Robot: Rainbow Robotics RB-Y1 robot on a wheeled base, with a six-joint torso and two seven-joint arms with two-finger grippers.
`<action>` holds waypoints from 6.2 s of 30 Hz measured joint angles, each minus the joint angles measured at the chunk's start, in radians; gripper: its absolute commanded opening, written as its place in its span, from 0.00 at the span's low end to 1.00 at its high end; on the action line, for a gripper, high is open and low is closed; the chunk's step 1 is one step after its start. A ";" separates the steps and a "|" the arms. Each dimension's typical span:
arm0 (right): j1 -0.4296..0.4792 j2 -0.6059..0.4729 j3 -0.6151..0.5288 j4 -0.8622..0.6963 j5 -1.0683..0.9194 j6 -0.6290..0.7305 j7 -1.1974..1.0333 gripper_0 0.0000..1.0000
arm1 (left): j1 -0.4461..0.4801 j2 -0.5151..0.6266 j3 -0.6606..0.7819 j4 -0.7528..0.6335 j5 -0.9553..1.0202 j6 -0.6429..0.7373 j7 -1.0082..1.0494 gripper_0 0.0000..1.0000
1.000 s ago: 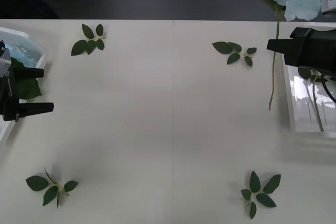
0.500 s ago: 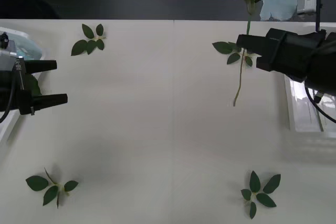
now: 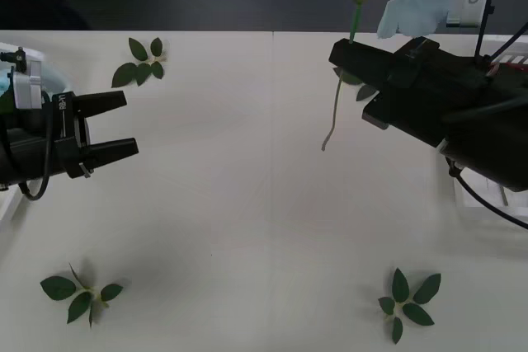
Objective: Put the red flowers into the right box and the blue flowers into the left box
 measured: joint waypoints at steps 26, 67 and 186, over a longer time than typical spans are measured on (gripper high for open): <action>-0.461 0.221 0.470 0.287 0.411 -0.015 -0.249 0.00 | -0.029 -0.139 -0.177 0.000 0.019 0.096 0.000 1.00; -0.540 0.244 0.576 0.335 0.408 -0.045 -0.268 0.26 | -0.078 -0.165 -0.231 0.117 -0.063 0.009 0.000 0.00; 0.139 0.181 -0.536 0.356 -0.398 1.286 1.102 0.99 | 0.150 0.471 0.181 0.293 -0.861 -0.510 0.136 0.94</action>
